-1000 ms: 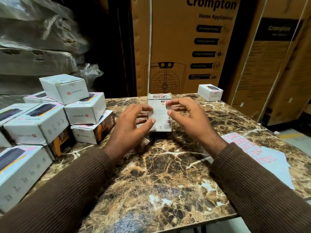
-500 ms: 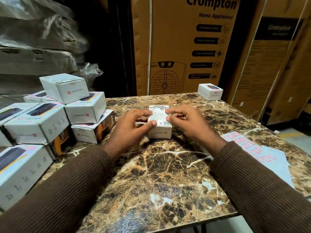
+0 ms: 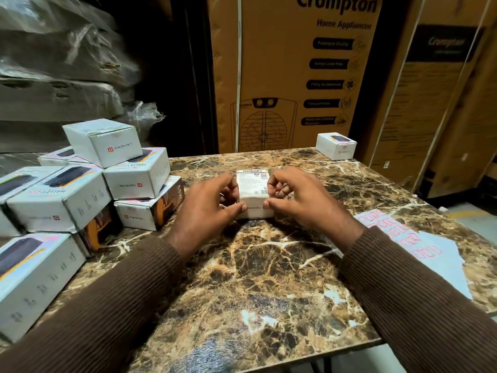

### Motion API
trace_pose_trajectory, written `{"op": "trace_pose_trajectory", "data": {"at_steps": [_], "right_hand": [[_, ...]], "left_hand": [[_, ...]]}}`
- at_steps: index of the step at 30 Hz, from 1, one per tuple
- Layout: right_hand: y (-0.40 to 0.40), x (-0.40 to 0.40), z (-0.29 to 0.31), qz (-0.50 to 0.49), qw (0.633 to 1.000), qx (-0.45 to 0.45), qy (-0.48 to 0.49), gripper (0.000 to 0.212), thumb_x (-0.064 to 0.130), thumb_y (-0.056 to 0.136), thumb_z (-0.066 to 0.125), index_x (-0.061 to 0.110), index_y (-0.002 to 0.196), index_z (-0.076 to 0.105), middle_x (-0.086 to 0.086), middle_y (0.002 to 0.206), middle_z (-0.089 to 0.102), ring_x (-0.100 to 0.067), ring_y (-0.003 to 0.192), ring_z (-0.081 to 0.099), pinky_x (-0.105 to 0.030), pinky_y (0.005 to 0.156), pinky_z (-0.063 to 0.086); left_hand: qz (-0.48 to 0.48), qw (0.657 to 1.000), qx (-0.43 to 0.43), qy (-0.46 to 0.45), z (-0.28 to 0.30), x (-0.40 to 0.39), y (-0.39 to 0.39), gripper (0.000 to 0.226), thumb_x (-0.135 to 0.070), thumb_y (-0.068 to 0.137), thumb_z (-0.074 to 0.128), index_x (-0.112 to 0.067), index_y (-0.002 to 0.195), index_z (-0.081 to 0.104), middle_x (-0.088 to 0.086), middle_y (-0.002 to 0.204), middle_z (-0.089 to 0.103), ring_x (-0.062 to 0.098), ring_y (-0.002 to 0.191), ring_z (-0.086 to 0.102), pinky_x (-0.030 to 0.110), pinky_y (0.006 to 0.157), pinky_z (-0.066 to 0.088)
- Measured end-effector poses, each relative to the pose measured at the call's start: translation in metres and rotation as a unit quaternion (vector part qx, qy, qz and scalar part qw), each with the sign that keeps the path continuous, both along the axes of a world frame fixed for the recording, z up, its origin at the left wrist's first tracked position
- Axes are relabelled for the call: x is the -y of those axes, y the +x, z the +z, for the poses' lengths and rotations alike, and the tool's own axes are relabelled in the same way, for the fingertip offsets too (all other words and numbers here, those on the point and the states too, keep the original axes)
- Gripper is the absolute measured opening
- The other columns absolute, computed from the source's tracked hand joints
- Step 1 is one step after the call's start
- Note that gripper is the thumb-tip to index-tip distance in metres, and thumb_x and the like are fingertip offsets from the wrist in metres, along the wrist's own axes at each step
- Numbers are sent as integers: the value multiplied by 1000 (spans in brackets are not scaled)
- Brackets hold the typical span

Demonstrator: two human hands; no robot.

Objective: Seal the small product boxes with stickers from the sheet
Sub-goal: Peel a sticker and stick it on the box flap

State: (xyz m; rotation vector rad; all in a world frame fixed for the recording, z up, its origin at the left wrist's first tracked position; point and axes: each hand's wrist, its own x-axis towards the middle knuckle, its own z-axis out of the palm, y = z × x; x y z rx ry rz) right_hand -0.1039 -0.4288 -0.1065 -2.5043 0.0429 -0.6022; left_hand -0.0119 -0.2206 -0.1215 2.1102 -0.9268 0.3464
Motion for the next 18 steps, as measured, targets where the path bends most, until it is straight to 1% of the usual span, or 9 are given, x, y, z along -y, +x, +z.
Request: {"op": "trace_pose_trajectory", "data": {"at_steps": [3,5,6,8,9,11,13,15,18], "right_hand": [[1,1,1,-13,998,63,20,13,17,94,74,23,96,63,10,108,61,1,97,56,-7,68,48],[1,1,2,-12,994,106,38,10,13,93,74,18,97,67,8,104,63,2,94,59,-5,70,49],[1,1,3,-8,990,127,52,9,12,93,74,17,97,69,8,104,64,0,94,61,-9,73,53],[1,2,3,8,982,165,91,8,11,92,74,16,99,74,5,106,66,-7,99,66,-22,86,60],[1,2,4,19,978,179,110,10,11,92,75,15,101,76,2,109,66,-9,104,66,-28,91,61],[0,2,7,41,971,199,124,16,12,93,76,14,109,77,0,116,66,-12,114,65,-34,97,61],[-2,3,9,60,969,211,113,26,16,92,78,14,118,77,0,124,64,-12,122,62,-36,100,60],[-4,3,11,68,971,214,79,35,18,91,79,15,126,75,0,131,60,-13,129,59,-38,102,59],[-5,3,12,52,972,227,19,39,13,91,77,16,130,73,-2,133,60,-14,129,57,-36,102,58]], "left_hand": [[5,998,32,-46,1,0,2,22,-16,89,82,-20,102,65,-6,107,72,9,98,71,21,72,64],[-3,994,55,-89,2,0,1,20,-13,90,81,-17,106,70,-5,107,73,7,98,72,29,78,66],[-10,992,64,-109,4,0,0,20,-12,91,80,-15,109,72,-4,108,73,7,100,72,31,80,66],[-18,986,78,-143,7,0,-3,24,-11,93,78,-13,116,75,-2,113,73,7,104,71,33,86,65],[-21,984,84,-157,8,0,-5,26,-11,94,77,-12,120,75,-1,116,73,7,107,71,33,88,65],[-35,978,97,-183,11,0,-7,31,-12,95,76,-10,127,74,1,120,71,10,112,70,32,92,63],[-54,974,101,-197,14,0,-9,37,-13,95,77,-8,132,72,4,125,67,14,118,68,32,95,62],[-57,975,106,-189,15,-1,-8,44,-14,94,79,-9,136,69,5,128,64,17,122,65,33,98,61],[-39,976,125,-177,16,-2,-8,44,-12,91,81,-10,134,70,4,127,66,17,121,66,36,97,62]]}}
